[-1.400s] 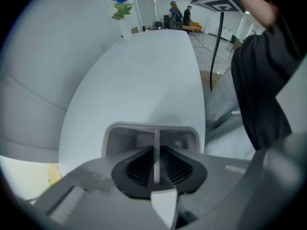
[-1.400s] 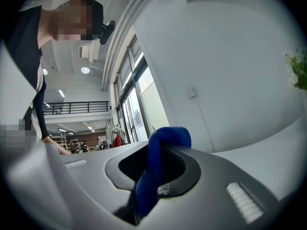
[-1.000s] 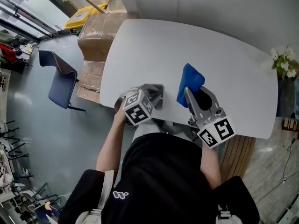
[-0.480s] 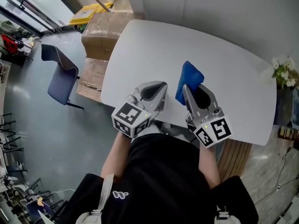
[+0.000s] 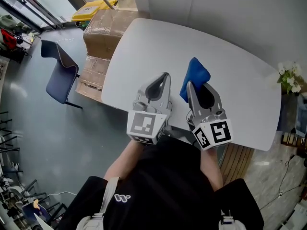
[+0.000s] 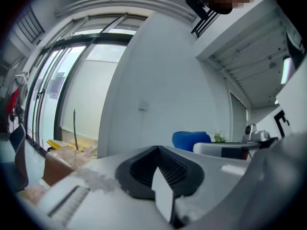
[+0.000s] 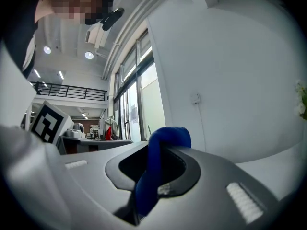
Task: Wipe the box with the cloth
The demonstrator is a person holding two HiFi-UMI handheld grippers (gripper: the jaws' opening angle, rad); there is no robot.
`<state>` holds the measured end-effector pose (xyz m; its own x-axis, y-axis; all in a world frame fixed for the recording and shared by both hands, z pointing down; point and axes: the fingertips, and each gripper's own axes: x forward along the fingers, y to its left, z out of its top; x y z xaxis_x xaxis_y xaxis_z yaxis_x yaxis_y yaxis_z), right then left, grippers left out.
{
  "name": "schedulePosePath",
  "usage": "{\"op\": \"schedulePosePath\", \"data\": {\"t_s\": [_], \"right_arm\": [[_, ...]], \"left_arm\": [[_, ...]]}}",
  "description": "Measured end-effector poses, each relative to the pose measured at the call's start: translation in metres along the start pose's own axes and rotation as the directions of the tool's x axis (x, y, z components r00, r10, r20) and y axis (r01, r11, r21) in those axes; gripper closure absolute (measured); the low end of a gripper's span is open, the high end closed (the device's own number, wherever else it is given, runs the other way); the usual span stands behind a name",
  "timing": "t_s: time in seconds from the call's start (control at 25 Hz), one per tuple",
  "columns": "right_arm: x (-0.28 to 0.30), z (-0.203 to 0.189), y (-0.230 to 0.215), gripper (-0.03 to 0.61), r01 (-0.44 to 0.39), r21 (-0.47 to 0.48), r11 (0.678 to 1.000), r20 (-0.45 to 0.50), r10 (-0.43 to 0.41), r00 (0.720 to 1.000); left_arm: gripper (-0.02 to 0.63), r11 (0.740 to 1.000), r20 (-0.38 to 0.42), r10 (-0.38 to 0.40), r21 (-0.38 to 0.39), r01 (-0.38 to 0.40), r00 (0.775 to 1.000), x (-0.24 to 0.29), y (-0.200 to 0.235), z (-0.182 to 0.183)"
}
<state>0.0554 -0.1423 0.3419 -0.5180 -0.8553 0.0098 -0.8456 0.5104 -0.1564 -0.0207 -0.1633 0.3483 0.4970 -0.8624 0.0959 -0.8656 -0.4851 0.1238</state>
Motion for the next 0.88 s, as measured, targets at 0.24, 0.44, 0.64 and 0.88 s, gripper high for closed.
{"op": "schedulePosePath", "data": {"t_s": [0.24, 0.44, 0.64, 0.88], "right_arm": [[0.0016, -0.0029, -0.0028, 0.525, 0.005, 0.008, 1.000, -0.006, -0.005, 1.000], [0.0029, -0.0027, -0.0026, 0.525, 0.003, 0.009, 1.000, -0.011, -0.003, 1.000], [0.0031, -0.0041, -0.0025, 0.525, -0.002, 0.012, 1.000, -0.010, 0.002, 1.000], [0.0035, -0.0052, -0.0036, 0.525, -0.003, 0.010, 1.000, -0.013, 0.003, 1.000]], "left_arm": [[0.614, 1.000, -0.016, -0.016, 0.005, 0.016, 1.000, 0.0039, -0.0036, -0.0020], [0.614, 0.999, -0.023, -0.035, 0.018, 0.035, 0.999, 0.0057, -0.0073, -0.0056], [0.614, 0.999, -0.021, -0.039, 0.020, 0.040, 0.999, 0.0065, -0.0085, -0.0050], [0.614, 1.000, -0.010, 0.004, -0.024, -0.004, 1.000, 0.0052, -0.0006, -0.0016]]}}
